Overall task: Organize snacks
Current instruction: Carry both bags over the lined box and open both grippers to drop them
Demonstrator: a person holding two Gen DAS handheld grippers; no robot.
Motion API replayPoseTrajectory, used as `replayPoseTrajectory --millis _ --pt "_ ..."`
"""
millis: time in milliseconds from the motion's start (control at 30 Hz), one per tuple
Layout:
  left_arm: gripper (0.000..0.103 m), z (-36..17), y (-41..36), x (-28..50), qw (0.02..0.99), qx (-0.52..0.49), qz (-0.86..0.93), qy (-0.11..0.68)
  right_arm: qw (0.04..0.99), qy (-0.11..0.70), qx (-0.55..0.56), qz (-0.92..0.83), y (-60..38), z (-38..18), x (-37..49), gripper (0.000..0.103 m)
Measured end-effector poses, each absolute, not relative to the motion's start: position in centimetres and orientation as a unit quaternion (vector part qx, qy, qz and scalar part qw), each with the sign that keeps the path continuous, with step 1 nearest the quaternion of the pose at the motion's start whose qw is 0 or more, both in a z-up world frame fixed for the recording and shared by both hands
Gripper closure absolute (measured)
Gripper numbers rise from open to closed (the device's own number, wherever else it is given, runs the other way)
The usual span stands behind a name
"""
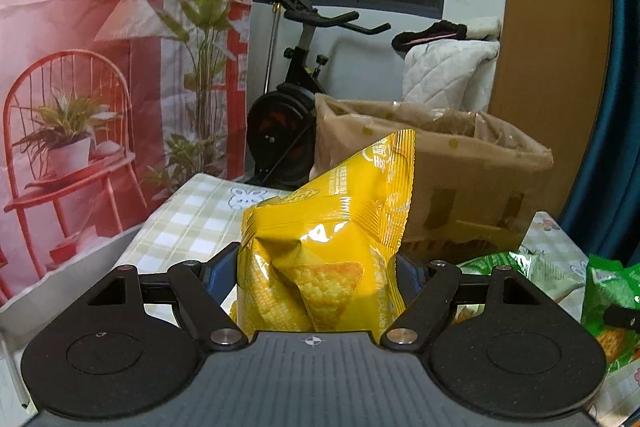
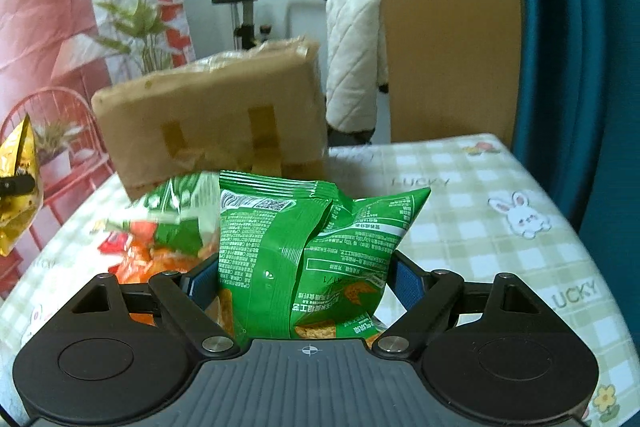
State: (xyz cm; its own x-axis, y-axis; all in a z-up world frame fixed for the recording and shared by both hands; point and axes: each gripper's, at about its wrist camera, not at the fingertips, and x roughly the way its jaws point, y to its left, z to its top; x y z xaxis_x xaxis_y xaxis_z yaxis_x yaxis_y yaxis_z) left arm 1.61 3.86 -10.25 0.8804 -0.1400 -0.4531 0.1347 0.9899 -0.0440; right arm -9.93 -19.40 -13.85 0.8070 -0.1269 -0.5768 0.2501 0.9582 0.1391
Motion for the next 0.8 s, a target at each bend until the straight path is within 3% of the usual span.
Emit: replayPoseTrajectory --millis 400,800 --pt "0.023 -7.4 2.2 4.3 0.975 0.008 -0.097 0.198 0.967 0.229 0.075 -0.084 -21.1 -8.3 -5.7 0.021" --pt "0.023 -2.0 -2.5 12.7 0.979 0.02 -0.145 0.144 0.991 0.129 0.003 -0.038 -20.3 -0.6 7.5 0.021"
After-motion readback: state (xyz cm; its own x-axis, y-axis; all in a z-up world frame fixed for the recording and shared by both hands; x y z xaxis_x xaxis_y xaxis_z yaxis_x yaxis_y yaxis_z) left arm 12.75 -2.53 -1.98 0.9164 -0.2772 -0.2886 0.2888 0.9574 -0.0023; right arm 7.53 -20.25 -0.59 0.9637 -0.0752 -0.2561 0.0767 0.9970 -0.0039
